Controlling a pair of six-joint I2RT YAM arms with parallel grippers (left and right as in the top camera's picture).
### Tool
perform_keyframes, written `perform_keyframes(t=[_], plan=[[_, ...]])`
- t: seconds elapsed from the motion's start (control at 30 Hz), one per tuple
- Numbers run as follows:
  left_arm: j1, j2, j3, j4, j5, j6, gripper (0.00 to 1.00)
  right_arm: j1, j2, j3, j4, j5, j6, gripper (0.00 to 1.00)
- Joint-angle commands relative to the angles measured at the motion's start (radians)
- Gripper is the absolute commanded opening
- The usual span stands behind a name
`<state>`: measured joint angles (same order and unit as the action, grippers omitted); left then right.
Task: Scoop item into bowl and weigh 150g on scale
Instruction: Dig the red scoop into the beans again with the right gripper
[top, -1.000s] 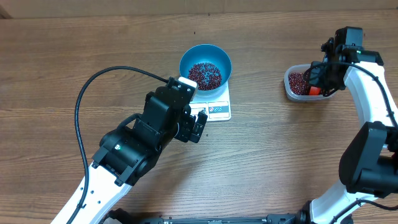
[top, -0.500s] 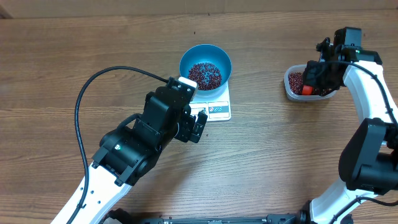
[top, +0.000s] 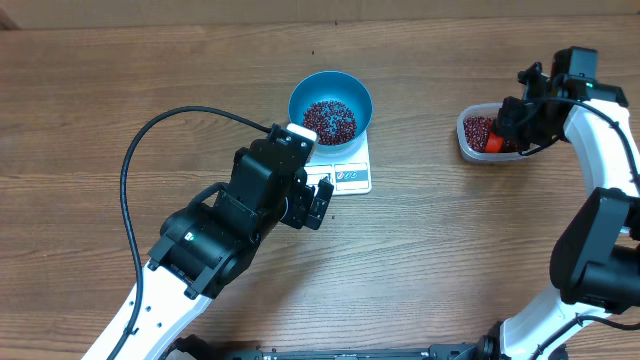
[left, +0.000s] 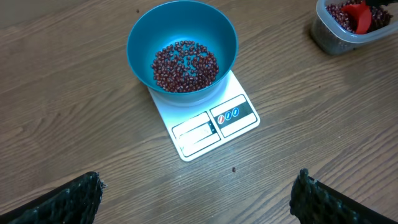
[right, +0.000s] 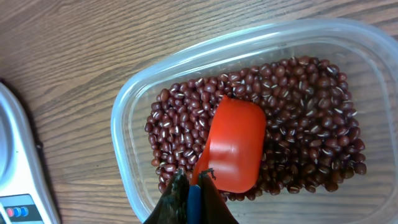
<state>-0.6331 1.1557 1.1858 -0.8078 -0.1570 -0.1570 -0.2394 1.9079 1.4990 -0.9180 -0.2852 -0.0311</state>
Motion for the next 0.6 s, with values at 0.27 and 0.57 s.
perform_keyframes(t=[0.27,0.57], plan=[[0.005,-0.017,0.002,0.000,-0.006,-0.007,1.00,-0.065,0.027,-0.008,-0.002,-0.113,-0.004,0.04],[0.005,-0.017,0.002,0.000,-0.006,-0.007,0.99,-0.104,0.068,-0.008,0.000,-0.114,-0.004,0.04]])
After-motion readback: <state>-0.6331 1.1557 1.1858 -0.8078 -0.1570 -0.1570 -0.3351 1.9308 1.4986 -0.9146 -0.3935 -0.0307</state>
